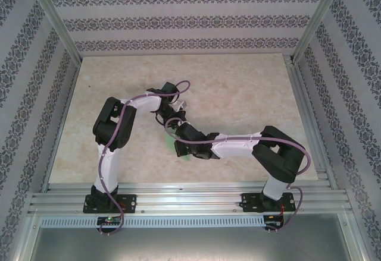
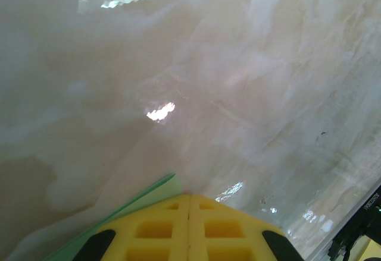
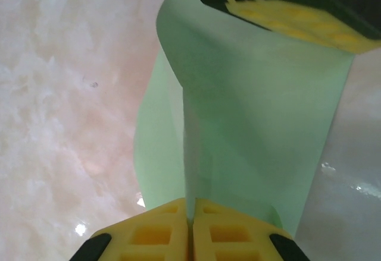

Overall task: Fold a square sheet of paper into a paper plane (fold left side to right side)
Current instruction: Fourth fold the wing at the center of the table.

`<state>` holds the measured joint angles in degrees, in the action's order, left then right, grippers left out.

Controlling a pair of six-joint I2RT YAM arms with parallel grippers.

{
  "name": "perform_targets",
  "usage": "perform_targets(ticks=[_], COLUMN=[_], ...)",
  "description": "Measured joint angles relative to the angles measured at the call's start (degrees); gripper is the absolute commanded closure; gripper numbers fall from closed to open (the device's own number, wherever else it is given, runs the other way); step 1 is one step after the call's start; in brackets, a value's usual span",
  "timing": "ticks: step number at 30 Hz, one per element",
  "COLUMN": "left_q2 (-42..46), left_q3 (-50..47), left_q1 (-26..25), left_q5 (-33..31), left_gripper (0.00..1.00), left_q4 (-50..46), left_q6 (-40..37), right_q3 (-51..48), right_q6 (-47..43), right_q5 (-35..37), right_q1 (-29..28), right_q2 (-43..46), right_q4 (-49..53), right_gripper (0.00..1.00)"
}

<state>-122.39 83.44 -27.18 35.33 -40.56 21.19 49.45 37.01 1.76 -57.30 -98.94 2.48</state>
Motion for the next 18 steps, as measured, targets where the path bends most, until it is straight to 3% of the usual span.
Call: perform_targets(ticks=[12, 18], left_q2=[-0.3, -0.5], left_q3=[0.4, 0.5], left_q1=[0.0, 0.0], left_q5=[0.2, 0.2], left_gripper=[0.96, 0.96], left_q4=[-0.4, -0.5], left_q6=[0.0, -0.3], right_q3=[-9.4, -11.0], right_q6=[5.2, 6.4], right_q5=[-4.7, -6.5], right_q1=[2.7, 3.7], right_q2=[1.9, 3.1], right_q4=[-10.4, -12.7], right_gripper=[0.91, 0.86])
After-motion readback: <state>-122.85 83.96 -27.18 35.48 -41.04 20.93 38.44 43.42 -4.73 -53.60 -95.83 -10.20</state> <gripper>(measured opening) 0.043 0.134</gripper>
